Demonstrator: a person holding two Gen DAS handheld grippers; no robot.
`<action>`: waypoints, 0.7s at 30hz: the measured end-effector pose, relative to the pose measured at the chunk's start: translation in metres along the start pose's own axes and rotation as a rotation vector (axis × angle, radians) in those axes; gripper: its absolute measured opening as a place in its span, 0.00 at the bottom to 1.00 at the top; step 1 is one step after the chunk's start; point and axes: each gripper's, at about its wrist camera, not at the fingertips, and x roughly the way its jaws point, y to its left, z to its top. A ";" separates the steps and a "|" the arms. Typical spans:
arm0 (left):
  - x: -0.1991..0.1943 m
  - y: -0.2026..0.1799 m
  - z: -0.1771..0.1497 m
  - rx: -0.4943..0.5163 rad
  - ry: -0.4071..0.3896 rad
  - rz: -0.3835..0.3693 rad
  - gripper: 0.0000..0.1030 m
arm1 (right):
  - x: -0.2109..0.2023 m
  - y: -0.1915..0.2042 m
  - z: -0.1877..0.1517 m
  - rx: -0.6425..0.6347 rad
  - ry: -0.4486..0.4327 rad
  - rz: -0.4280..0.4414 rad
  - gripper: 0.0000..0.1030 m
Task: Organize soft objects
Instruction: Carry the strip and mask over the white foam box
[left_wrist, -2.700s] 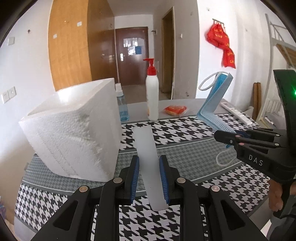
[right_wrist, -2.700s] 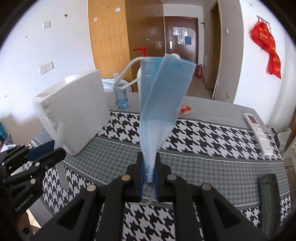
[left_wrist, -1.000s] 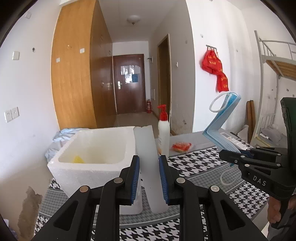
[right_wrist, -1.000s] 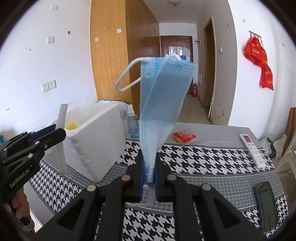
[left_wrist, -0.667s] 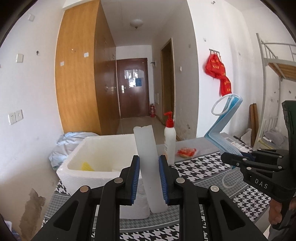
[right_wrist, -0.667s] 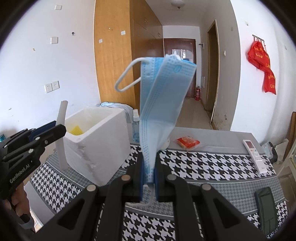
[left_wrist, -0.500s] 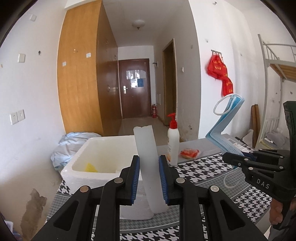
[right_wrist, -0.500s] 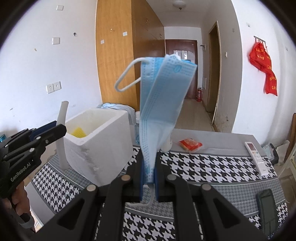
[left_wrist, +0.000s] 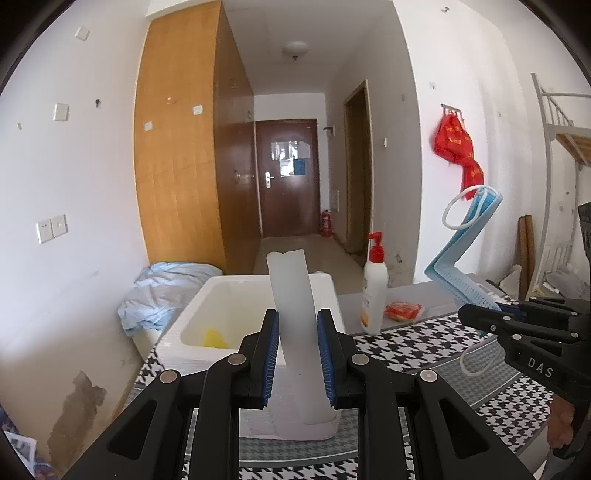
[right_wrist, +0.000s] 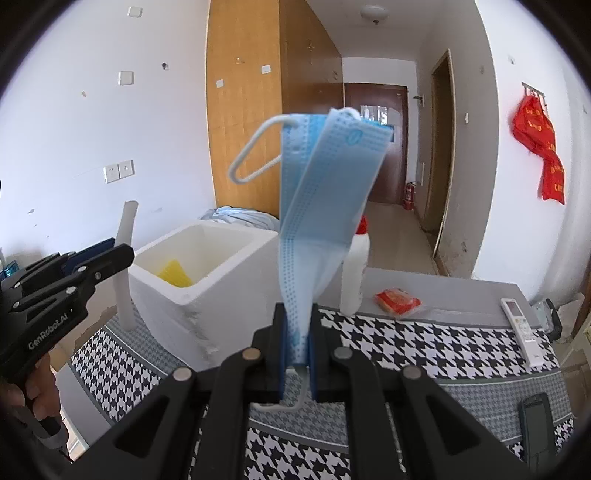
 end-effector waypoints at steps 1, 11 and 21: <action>0.000 0.002 0.000 -0.003 -0.001 0.006 0.22 | 0.000 0.001 0.001 -0.002 -0.001 0.002 0.12; -0.004 0.018 0.004 -0.020 -0.012 0.050 0.22 | 0.010 0.019 0.011 -0.029 0.002 0.038 0.12; -0.001 0.031 0.004 -0.041 -0.005 0.090 0.22 | 0.022 0.034 0.022 -0.055 0.001 0.078 0.12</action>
